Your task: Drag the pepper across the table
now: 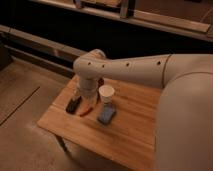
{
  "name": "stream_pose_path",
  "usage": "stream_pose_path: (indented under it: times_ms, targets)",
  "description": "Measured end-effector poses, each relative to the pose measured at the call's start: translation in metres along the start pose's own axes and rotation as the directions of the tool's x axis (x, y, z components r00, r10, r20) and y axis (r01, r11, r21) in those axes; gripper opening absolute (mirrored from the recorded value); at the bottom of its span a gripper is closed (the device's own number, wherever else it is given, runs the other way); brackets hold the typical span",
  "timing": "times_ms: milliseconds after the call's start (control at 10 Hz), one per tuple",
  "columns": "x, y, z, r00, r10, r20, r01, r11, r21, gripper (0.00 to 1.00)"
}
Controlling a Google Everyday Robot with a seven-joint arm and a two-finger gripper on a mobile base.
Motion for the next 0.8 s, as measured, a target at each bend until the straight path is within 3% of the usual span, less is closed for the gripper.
stream_pose_path:
  times_ms: [100, 400, 600, 800]
  targets:
    - [-0.021, -0.011, 0.005, 0.994, 0.112, -0.007, -0.112, 0.993, -0.043, 0.65]
    - [-0.051, -0.041, 0.024, 0.971, 0.235, -0.046, -0.239, 0.967, -0.089, 0.65]
    - [-0.059, -0.038, 0.03, 0.976, 0.206, -0.065, -0.212, 0.972, -0.098, 0.65]
    - [-0.062, -0.011, 0.01, 0.994, 0.103, -0.033, -0.106, 0.988, -0.11, 0.65]
